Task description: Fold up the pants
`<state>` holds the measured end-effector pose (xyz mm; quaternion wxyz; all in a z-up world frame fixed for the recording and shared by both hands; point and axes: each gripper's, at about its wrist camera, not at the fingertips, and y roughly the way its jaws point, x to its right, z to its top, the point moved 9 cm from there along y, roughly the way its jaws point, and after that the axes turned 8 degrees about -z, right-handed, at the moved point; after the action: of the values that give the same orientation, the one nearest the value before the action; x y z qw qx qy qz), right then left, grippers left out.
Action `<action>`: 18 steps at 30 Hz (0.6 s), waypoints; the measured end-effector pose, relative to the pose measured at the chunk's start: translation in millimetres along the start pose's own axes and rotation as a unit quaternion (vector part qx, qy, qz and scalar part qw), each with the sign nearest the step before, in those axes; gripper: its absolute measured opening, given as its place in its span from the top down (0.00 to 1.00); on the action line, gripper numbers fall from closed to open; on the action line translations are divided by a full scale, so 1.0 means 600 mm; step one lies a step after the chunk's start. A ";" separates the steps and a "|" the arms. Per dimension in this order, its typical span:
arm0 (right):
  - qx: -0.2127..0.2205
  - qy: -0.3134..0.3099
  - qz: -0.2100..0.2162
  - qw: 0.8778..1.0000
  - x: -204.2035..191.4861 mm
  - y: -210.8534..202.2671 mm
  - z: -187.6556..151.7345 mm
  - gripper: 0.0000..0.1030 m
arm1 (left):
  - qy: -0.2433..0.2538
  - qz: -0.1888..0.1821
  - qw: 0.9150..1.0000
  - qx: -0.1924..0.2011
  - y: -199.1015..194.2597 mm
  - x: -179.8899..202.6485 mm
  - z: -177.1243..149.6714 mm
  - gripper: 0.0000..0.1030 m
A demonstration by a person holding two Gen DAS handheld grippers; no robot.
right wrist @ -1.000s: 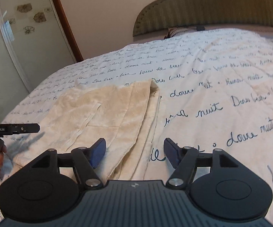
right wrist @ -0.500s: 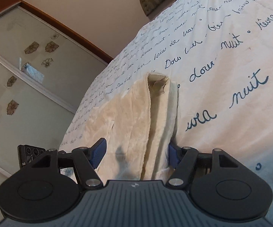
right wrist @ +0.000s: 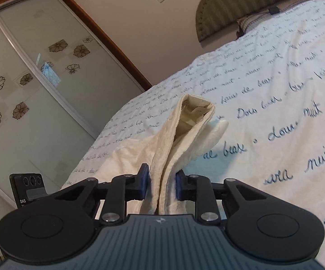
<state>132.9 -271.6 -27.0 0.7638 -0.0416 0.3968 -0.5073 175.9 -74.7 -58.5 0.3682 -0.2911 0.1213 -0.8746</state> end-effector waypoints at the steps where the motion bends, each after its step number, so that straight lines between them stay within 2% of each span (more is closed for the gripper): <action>1: 0.002 -0.008 0.002 1.000 -0.010 0.007 0.009 0.77 | 0.016 0.012 1.000 0.011 -0.006 -0.002 0.011 0.83; 4: 0.006 -0.024 0.011 1.000 -0.034 0.040 0.038 0.77 | 0.051 0.042 0.997 0.034 -0.022 -0.017 0.050 0.83; 8: 0.008 -0.028 0.007 1.000 -0.043 0.109 0.075 0.77 | 0.052 0.072 0.996 0.033 -0.021 -0.063 0.092 0.83; 10: -0.005 -0.019 0.003 1.000 -0.039 0.156 0.084 0.77 | 0.055 0.092 0.994 0.026 -0.011 -0.092 0.102 0.83; 13: -0.031 -0.005 -0.011 0.999 -0.024 0.219 0.076 0.77 | 0.038 0.112 0.993 -0.001 0.007 -0.133 0.092 0.82; 16: -0.044 0.011 -0.044 0.998 0.004 0.245 0.062 0.73 | 0.026 0.124 0.992 -0.016 0.014 -0.162 0.073 0.79; 18: -0.046 0.024 -0.046 0.998 0.018 0.240 0.052 0.70 | 0.016 0.123 0.992 -0.016 0.012 -0.169 0.067 0.71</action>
<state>262.2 -221.2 -78.7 0.7273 -0.0832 0.4355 -0.5238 260.9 -7.4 -72.0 0.4665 -0.2657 0.1756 -0.8252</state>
